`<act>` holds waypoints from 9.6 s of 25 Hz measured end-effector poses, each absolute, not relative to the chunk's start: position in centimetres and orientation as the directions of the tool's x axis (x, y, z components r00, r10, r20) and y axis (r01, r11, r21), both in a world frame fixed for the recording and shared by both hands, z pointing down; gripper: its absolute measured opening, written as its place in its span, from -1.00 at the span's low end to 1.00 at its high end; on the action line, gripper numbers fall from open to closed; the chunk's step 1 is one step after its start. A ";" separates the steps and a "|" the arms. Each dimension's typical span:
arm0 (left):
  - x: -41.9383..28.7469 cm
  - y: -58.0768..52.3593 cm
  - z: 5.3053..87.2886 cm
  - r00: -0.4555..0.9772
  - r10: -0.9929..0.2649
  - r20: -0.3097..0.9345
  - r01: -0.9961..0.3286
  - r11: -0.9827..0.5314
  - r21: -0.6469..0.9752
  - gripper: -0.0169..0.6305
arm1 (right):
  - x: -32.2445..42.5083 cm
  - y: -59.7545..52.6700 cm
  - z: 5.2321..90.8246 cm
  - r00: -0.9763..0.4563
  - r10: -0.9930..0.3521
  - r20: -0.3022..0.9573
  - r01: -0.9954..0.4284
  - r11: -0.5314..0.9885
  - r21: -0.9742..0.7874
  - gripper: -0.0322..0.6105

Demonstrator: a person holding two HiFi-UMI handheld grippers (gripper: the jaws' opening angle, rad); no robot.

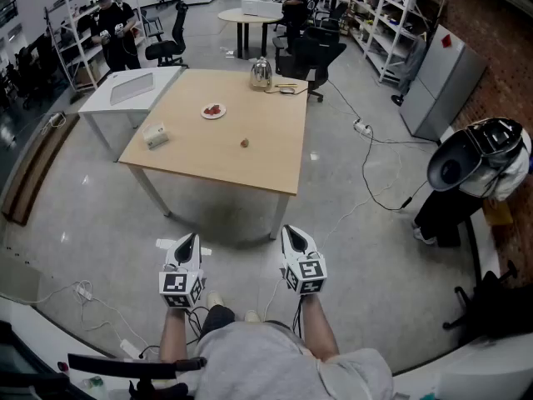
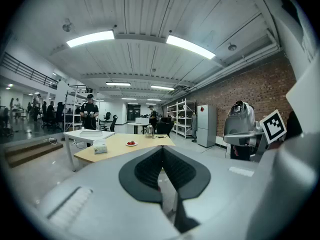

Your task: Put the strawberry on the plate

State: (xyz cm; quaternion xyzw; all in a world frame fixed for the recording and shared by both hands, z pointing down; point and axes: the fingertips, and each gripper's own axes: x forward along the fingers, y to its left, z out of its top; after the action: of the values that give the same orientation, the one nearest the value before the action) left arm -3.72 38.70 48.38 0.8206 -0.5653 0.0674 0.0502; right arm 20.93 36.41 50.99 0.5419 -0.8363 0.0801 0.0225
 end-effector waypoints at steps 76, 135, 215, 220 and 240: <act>-10.5 -4.6 53.7 0.367 -0.887 0.281 -0.930 -0.361 0.078 -0.89 | 11.3 -6.4 57.3 -0.461 -0.832 0.308 -0.886 0.454 -0.100 -0.88; -10.3 -14.4 63.7 0.317 -0.778 0.542 -0.949 -0.257 0.184 -0.89 | 9.5 -21.1 79.3 -0.418 -0.543 0.728 -0.839 0.538 -0.081 -0.44; -18.6 -7.2 64.4 -0.048 -0.809 0.585 -0.968 0.182 0.172 -0.89 | -7.7 -44.2 78.4 -0.567 -0.497 0.657 -0.690 0.722 -0.049 -0.47; -18.8 -6.8 64.6 -0.059 -0.804 0.591 -0.962 0.204 0.182 -0.89 | -7.6 -44.4 78.6 -0.557 -0.505 0.659 -0.698 0.715 -0.043 -0.46; -18.5 -7.0 63.8 -0.055 -0.811 0.582 -0.971 0.180 0.159 -0.89 | -6.3 -43.4 77.2 -0.562 -0.543 0.624 -0.720 0.693 -0.045 -0.31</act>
State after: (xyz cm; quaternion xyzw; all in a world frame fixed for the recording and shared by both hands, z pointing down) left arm -18.53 -7.03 63.84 0.6251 -0.7128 0.1394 0.2858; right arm -6.35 -43.38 77.17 0.3624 -0.8710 0.1490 0.2964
